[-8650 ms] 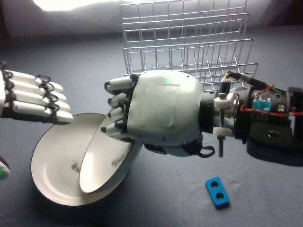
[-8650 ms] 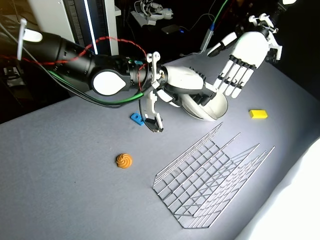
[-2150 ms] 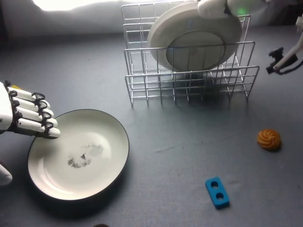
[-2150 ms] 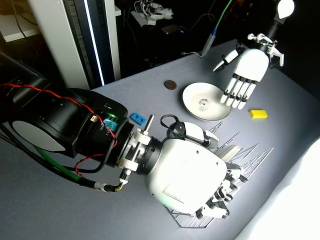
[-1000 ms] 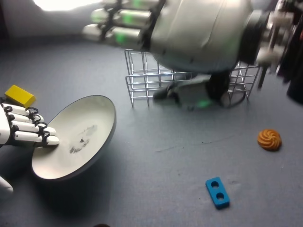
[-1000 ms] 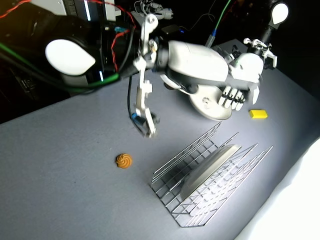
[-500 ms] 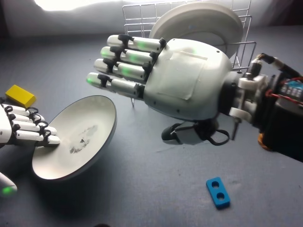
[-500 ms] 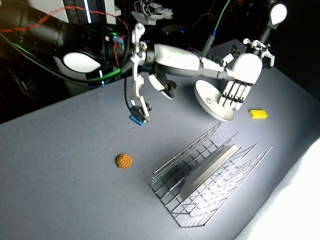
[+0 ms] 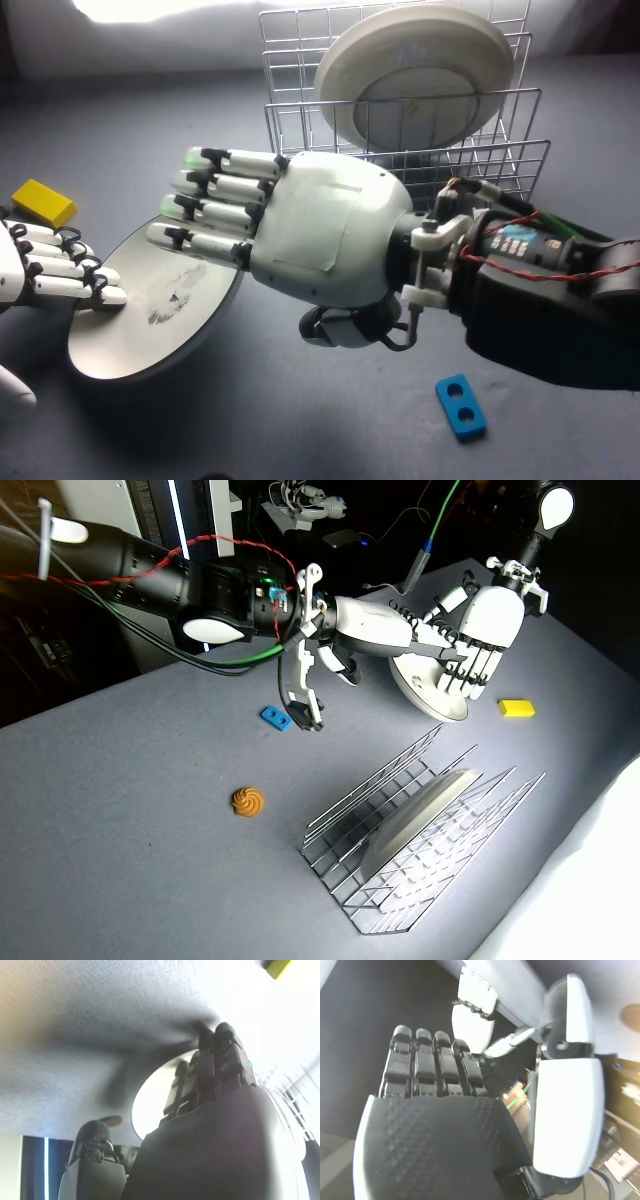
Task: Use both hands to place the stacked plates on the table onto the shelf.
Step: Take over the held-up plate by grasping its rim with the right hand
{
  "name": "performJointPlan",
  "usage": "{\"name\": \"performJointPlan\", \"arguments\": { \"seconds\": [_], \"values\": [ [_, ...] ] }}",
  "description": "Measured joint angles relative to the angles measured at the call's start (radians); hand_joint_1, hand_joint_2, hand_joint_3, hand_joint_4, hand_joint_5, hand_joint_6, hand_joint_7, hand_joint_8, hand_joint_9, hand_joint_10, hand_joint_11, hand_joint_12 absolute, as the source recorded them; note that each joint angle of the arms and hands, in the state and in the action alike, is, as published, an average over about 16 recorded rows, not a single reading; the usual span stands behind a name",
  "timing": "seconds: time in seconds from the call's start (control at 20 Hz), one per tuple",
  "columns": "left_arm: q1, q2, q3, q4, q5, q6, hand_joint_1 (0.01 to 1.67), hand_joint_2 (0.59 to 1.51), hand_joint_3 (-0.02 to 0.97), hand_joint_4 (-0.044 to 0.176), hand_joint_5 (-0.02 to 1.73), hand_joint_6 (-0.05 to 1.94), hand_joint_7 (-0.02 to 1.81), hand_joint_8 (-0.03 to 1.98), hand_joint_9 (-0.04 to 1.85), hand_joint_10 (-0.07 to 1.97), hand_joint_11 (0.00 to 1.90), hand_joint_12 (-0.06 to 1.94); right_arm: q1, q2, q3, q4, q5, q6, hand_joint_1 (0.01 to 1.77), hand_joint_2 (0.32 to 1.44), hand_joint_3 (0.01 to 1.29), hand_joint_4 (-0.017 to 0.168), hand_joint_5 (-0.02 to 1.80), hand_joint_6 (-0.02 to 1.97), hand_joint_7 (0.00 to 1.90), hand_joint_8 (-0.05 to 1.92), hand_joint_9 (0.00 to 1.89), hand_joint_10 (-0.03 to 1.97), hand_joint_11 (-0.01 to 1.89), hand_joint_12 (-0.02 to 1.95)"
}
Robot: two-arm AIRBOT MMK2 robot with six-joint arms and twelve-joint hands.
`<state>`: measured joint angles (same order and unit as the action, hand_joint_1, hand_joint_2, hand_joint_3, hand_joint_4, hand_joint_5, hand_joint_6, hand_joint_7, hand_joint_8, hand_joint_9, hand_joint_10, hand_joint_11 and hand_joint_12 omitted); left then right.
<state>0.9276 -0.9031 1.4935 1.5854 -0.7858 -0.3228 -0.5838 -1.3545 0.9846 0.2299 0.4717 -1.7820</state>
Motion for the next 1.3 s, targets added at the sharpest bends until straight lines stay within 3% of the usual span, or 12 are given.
{"name": "performJointPlan", "arguments": {
  "seconds": [0.8, 1.05, 1.3],
  "values": [
    [-0.006, -0.002, 0.0, 0.002, 0.0, -0.001, 0.02, 1.107, -0.001, 0.003, 0.03, -0.01, -0.01, -0.02, 0.09, 0.04, 0.02, 0.08, -0.023, -0.239, 0.22, 0.034, 0.01, -0.006, 0.93, 1.03, 0.01, 0.005, 0.03, 0.0, 0.02, 0.0, 0.02, 0.02, 0.02, 0.03],
    [-0.009, -0.003, 0.0, 0.004, 0.0, -0.001, 0.02, 1.107, -0.002, 0.002, 0.03, -0.02, -0.01, -0.02, 0.09, 0.04, 0.02, 0.1, -0.02, -0.266, 0.246, 0.039, 0.018, -0.001, 0.93, 1.06, 0.01, 0.005, 0.15, 0.0, 0.13, 0.0, 0.12, 0.03, 0.02, 0.38],
    [-0.011, -0.003, 0.0, 0.006, 0.0, -0.001, 0.02, 1.106, -0.002, 0.002, 0.03, -0.02, -0.01, -0.02, 0.09, 0.04, 0.02, 0.15, -0.017, -0.273, 0.254, 0.042, 0.024, 0.004, 0.95, 1.09, 0.01, 0.004, 0.35, 0.03, 0.35, 0.02, 0.33, 0.05, 0.09, 0.78]
  ]
}}
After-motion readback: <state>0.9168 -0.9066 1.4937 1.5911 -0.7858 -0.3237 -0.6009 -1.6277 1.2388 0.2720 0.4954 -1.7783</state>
